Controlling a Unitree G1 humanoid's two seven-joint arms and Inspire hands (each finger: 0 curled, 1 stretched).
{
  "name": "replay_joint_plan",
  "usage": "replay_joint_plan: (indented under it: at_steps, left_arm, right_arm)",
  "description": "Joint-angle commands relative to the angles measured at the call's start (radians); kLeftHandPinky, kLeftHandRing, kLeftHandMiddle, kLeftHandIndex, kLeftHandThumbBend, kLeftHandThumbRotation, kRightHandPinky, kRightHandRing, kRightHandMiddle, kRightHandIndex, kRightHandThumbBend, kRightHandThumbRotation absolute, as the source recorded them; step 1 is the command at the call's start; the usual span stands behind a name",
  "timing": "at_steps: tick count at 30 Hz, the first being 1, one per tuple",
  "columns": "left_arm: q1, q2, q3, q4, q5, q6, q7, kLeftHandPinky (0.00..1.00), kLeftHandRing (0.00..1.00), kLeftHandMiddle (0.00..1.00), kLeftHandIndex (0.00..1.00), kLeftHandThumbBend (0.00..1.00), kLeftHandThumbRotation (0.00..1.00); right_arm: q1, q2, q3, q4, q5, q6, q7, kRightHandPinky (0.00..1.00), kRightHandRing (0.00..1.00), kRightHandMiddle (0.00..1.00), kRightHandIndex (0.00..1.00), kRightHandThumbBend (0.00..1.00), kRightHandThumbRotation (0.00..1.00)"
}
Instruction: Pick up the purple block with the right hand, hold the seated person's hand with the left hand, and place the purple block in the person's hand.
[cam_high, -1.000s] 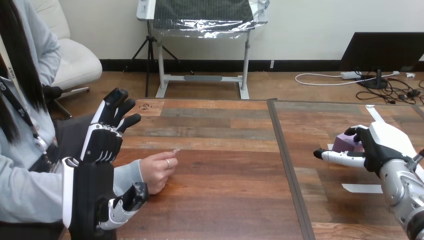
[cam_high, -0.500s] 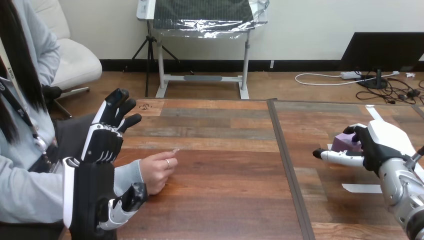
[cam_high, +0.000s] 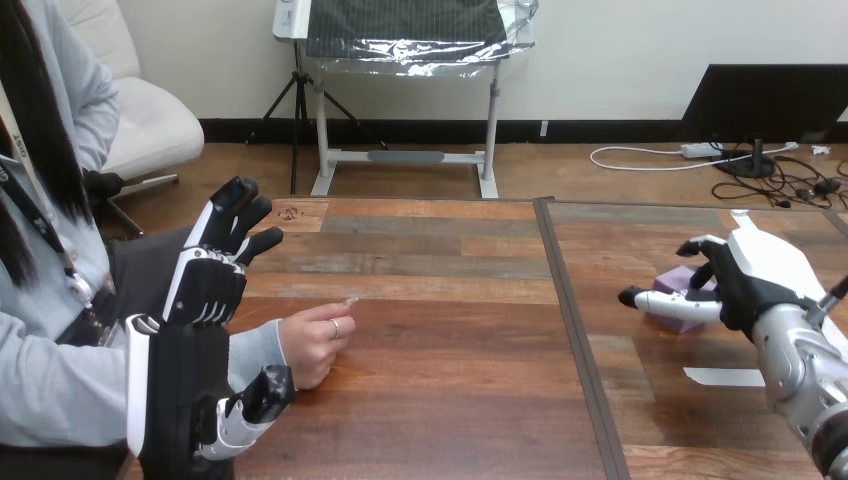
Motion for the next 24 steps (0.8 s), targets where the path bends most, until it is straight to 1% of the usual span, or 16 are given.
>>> replay_joint_plan:
  at_steps: [1, 5, 9, 20, 24]
  left_arm:
    - [-0.039, -0.006, 0.002, -0.029, 0.007, -0.013, 0.000, 0.80, 0.88, 0.91, 0.89, 0.99, 0.80]
    - [-0.041, -0.008, 0.006, -0.031, 0.012, -0.013, 0.001, 0.80, 0.88, 0.91, 0.89, 0.98, 0.80]
    - [-0.044, -0.009, 0.006, -0.028, 0.010, -0.015, 0.002, 0.80, 0.88, 0.91, 0.89, 0.98, 0.80]
    - [-0.043, -0.011, 0.005, -0.029, 0.011, -0.013, 0.002, 0.80, 0.88, 0.91, 0.89, 1.00, 0.80]
    - [-0.040, -0.013, 0.011, -0.034, 0.021, -0.010, 0.004, 0.80, 0.88, 0.91, 0.89, 1.00, 0.80]
  right_arm:
    - [-0.039, 0.022, 0.025, -0.018, -0.009, -0.007, 0.035, 0.52, 0.57, 0.62, 0.84, 0.89, 0.70]
    - [-0.040, 0.017, 0.038, -0.027, -0.017, -0.007, 0.057, 0.53, 0.55, 0.61, 0.84, 0.88, 0.71]
    - [-0.041, 0.013, 0.048, -0.036, -0.022, -0.005, 0.069, 0.55, 0.57, 0.62, 0.83, 0.87, 0.71]
    - [-0.030, -0.004, 0.062, -0.073, -0.022, -0.010, 0.080, 0.57, 0.60, 0.66, 0.81, 0.86, 0.70]
    - [-0.025, -0.011, 0.068, -0.089, -0.023, -0.013, 0.086, 0.57, 0.59, 0.66, 0.81, 0.87, 0.71]
